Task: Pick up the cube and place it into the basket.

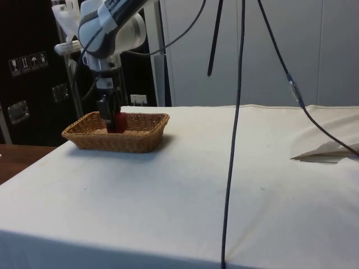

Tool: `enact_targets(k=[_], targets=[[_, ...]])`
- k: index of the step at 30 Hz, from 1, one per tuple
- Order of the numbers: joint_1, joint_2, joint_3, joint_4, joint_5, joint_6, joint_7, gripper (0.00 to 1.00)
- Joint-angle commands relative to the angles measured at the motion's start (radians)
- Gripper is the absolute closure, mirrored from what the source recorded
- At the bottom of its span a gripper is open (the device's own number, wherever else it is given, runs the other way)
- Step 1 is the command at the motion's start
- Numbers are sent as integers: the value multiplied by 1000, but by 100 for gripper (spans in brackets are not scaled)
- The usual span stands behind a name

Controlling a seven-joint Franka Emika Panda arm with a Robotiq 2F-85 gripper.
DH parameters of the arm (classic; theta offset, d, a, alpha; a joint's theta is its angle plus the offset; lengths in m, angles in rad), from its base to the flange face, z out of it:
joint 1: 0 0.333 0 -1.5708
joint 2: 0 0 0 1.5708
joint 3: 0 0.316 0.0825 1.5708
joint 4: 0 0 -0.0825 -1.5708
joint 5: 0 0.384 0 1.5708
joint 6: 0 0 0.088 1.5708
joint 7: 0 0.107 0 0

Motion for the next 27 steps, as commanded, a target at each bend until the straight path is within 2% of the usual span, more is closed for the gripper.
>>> enact_targets(k=[1,3,4,5,6,13,14,17,21,22,23,24,27], targets=[[-7,9,6,11,6,-2,-7,99],[-8,16,6,18,6,-2,-7,99],[-1,9,0,7,1,0,-1,99],[-9,19,6,21,6,-3,-7,99],[-10,21,6,24,6,-3,-7,99],[-5,22,0,22,1,0,-1,97],[-8,24,2,27,3,-2,-3,97],[-8,24,2,27,2,-2,-3,74],[-7,25,1,27,2,-1,-2,35],[-7,25,1,27,2,-1,-2,15],[-7,25,1,27,2,-1,-2,6],[-5,22,0,22,1,0,-1,0],[-7,25,1,27,2,-1,-2,0]])
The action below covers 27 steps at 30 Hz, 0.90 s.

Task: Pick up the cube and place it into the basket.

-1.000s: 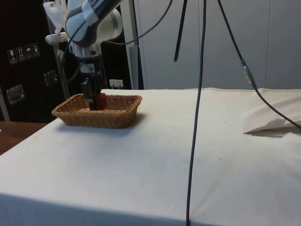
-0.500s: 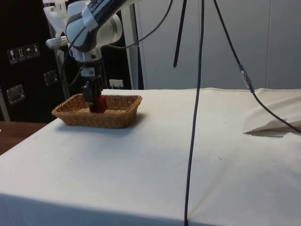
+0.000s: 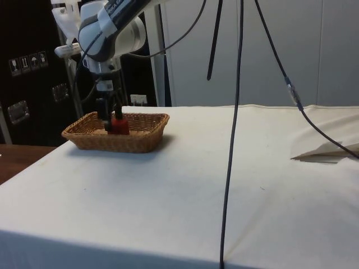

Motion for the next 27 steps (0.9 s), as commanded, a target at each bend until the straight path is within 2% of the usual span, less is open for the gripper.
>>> enact_targets(k=[1,7,14,16,27], targets=[[-2,3,1,5,1,-1,-1,0],[0,-2,-3,6,0,-2,0,0],[7,-45,-17,9,-6,-50,0,0],[4,-42,-15,14,-2,-51,0,0],[11,-81,-27,6,-6,-84,-1,0]])
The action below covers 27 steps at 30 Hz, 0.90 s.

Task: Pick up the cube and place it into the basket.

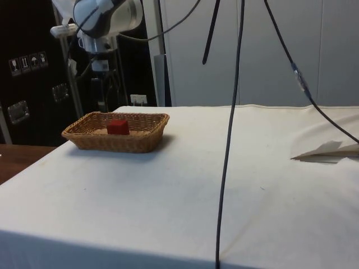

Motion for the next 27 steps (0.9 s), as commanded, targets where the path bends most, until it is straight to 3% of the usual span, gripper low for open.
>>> enact_targets(k=[1,7,8,9,18,19,20,27], targets=[[4,-11,-3,-10,-3,-4,-1,0],[10,-41,-6,-36,-5,-15,1,0],[5,-32,-1,-25,-1,-21,0,0],[12,-48,-6,-43,-5,-16,1,0],[27,-124,-7,-125,-15,-21,5,0],[18,-111,-2,-110,-8,-26,0,0],[29,-132,-7,-134,-16,-20,5,0],[45,-183,-5,-199,-18,-17,11,0]])
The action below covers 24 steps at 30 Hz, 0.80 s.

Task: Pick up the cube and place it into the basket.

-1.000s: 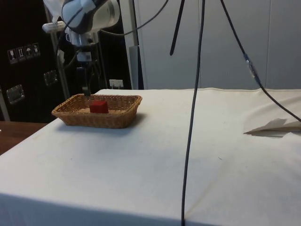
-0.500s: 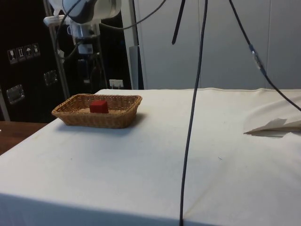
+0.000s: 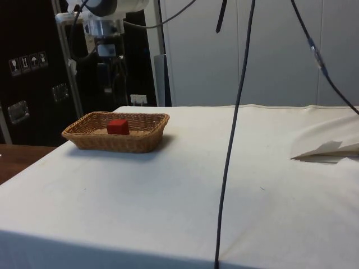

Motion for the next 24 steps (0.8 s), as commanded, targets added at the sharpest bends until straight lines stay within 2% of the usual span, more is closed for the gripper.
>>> enact_targets(k=[1,2,3,4,10,11,12,18,19,20,24], targets=[[9,-16,-3,-21,-4,9,6,0],[2,-5,1,-7,0,0,1,0],[12,-26,-2,-35,-2,10,6,0],[14,-32,-1,-43,-1,10,5,0],[21,-65,6,-90,4,12,3,0],[18,-56,6,-77,1,0,2,0],[24,-76,8,-106,6,12,2,0],[32,-118,17,-165,8,15,2,0],[28,-109,17,-153,4,1,2,0],[33,-125,18,-175,8,15,3,0],[39,-154,22,-214,8,17,3,0]])
